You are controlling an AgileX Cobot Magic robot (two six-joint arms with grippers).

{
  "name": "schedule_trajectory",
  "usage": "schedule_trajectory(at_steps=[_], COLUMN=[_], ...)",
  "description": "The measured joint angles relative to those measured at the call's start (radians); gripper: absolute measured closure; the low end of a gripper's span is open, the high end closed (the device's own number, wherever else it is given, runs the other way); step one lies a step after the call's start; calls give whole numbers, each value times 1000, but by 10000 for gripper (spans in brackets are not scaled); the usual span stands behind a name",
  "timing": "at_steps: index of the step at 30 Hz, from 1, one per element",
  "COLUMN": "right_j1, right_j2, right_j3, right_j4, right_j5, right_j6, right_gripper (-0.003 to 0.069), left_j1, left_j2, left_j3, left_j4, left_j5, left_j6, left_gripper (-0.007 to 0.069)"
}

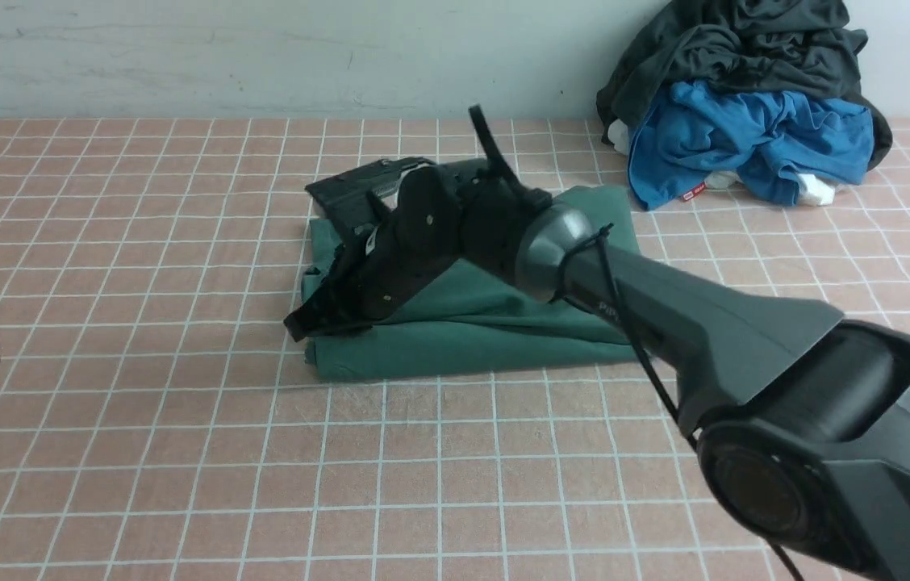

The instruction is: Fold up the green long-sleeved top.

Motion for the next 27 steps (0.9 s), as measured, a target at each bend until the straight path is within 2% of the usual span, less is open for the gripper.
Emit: schedule_trajectory(at_steps=[5, 10, 13, 18, 20, 22, 23, 27], right_j1=[-7, -98, -143, -210, -224, -253, -268, -281], right_j2=[-99, -418, -665, -1081, -1149, -1298, -1397, -1626], right_j3=[-6, 113, 287, 704, 795, 1018, 1172, 1551], right_j4=[-28, -78, -159, -293, -307, -322, -325, -283], right_j5=[77, 130, 111, 134, 131, 68, -24, -347], right_j6=[-102, -116, -109, -43, -32, -1, 30, 142], right_gripper=[670, 670, 670, 670, 670, 670, 670, 670], left_j1=[0, 0, -2, -38, -39, -40, -40, -40], left_j2=[-71, -94, -97, -99, -99, -99, -99, -99], left_j3=[38, 85, 101, 110, 110, 110, 110, 110], left_j4=[-9, -13, -13, -21, -25, -33, -38, -39], left_j5=[-66, -116, -126, -130, -130, -131, -131, -130], left_j6=[30, 61, 66, 66, 66, 66, 66, 66], left_gripper=[628, 628, 628, 628, 628, 628, 628, 628])
